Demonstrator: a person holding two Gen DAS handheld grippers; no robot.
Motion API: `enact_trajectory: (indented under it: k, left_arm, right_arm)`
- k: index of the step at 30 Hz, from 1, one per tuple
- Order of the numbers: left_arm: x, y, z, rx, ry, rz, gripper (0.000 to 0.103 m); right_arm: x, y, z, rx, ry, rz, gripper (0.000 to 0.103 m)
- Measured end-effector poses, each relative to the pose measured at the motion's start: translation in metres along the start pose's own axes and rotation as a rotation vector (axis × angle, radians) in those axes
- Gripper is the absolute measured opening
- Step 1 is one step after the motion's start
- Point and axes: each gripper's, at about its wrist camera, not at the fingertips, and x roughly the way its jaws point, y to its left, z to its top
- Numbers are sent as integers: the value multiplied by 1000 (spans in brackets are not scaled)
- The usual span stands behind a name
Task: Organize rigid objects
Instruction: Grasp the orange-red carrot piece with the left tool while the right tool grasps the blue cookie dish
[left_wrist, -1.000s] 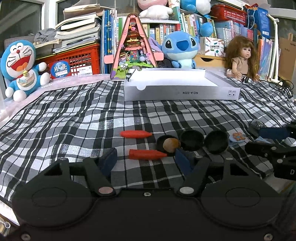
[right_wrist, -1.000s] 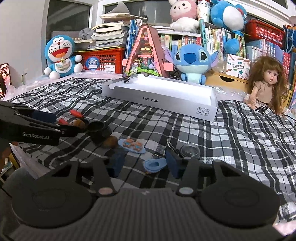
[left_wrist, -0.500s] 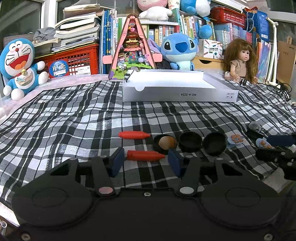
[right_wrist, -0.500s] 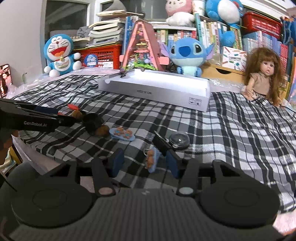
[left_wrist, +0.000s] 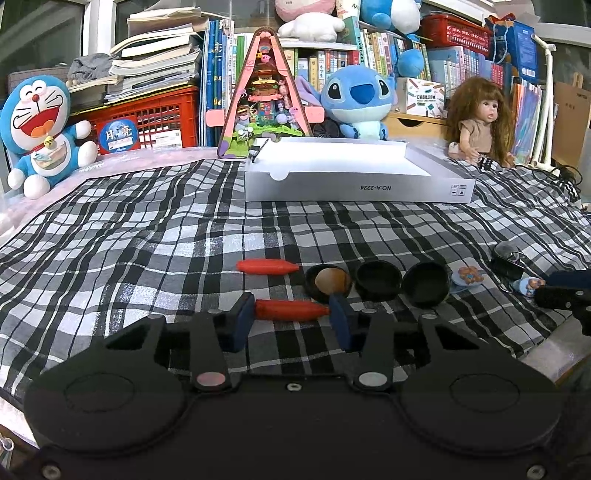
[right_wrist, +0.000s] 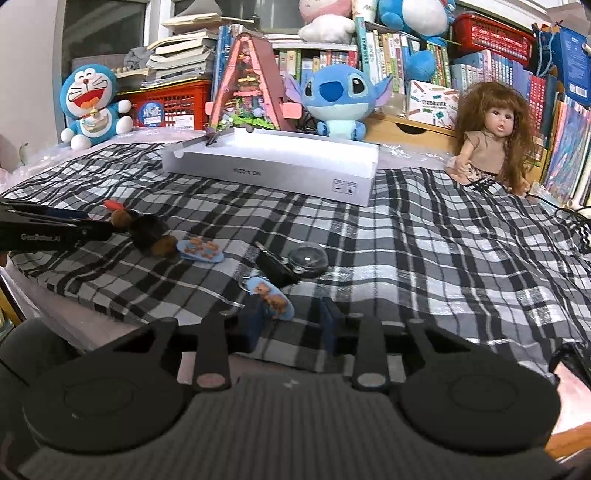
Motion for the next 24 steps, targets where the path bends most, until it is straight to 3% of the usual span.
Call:
enact_trajectory:
  k: [6,12,16,20,22,24]
  left_arm:
    - [-1,1,-1,-7,1,0,42]
    - [-3,1,-1,-6,0,-2,42]
    - [-3,1,0,-8,1,-3,42]
    - [-3,1,-1,-8,2,0,42]
    - [-4,1,0,-14,3,3,42]
    - [-5,1,3,-30,4,6,42]
  right_arm:
    - [0,-11,1,55,16,-100,57]
    - [-10,-3,0,56,-48,-17,71]
    - [-2,9,5,-8,-48,-18,73]
    - [8,9,7,15,-27,-21,73]
    - [10,10,6,27,-18,-20,66]
    - [10,12,5,30,-14,-28,43]
